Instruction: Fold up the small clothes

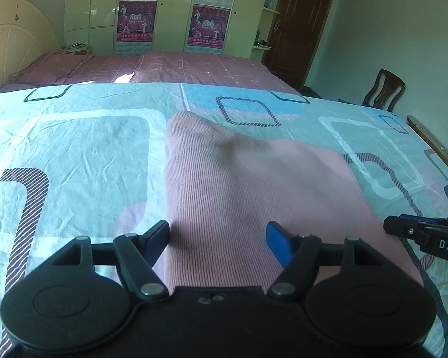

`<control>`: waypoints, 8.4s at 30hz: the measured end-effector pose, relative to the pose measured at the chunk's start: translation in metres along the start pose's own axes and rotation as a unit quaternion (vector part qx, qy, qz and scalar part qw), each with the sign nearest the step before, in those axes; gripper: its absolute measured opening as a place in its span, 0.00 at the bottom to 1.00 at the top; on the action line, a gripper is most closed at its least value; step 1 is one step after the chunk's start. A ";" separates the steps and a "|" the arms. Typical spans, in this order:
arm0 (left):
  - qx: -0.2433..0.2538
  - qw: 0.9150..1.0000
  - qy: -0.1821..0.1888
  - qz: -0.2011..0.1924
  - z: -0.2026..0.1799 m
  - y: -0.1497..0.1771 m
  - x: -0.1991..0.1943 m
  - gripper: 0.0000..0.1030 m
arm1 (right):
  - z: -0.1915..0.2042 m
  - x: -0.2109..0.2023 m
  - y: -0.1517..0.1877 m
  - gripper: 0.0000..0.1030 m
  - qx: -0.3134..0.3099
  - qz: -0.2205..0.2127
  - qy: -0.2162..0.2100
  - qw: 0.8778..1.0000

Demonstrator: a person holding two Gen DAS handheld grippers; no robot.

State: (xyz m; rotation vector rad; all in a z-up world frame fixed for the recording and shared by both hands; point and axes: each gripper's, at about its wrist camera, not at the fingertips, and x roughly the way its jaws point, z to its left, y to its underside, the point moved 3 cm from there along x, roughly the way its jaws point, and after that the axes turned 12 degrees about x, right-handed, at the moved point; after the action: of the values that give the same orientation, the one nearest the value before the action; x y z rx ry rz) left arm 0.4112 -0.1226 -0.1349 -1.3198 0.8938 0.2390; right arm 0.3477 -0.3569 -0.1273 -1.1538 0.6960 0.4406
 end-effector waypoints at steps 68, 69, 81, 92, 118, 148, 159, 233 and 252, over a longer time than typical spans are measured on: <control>-0.041 0.997 0.059 0.006 0.005 -0.021 0.018 0.31 | -0.003 0.052 -0.035 0.20 0.124 0.091 -0.161 0.975; -0.040 0.997 0.059 0.003 0.005 -0.022 0.013 0.31 | 0.002 0.047 -0.036 0.20 0.121 0.089 -0.164 0.975; -0.034 0.998 0.031 -0.031 0.073 -0.011 -0.067 0.31 | 0.119 0.007 -0.019 0.20 0.091 0.082 -0.209 0.970; -0.046 0.998 0.035 -0.038 0.213 0.036 -0.126 0.31 | 0.285 0.009 0.042 0.20 0.106 0.087 -0.226 0.965; -0.059 0.997 -0.038 -0.013 0.338 0.086 -0.097 0.76 | 0.324 0.107 0.067 0.26 0.120 0.130 -0.148 0.973; -0.076 0.991 -0.102 -0.028 0.339 0.074 -0.112 0.71 | 0.341 0.085 0.048 0.67 0.057 0.063 -0.137 0.987; -0.074 0.993 -0.092 -0.011 0.310 0.107 -0.138 0.72 | 0.337 0.060 0.109 0.23 -0.004 0.098 -0.104 0.990; -0.085 0.981 -0.172 -0.013 0.135 0.159 -0.423 0.99 | 0.296 -0.312 0.203 0.98 -0.073 -0.100 -0.070 0.990; -0.059 0.977 -0.199 -0.040 0.090 0.168 -0.461 0.99 | 0.276 -0.359 0.202 0.98 -0.044 -0.135 -0.116 0.983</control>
State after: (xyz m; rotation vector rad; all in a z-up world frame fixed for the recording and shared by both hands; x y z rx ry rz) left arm 0.0428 0.1553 0.0542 -1.3507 0.4928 0.4813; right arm 0.0352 -0.0155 0.0522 -1.2378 0.3139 0.3707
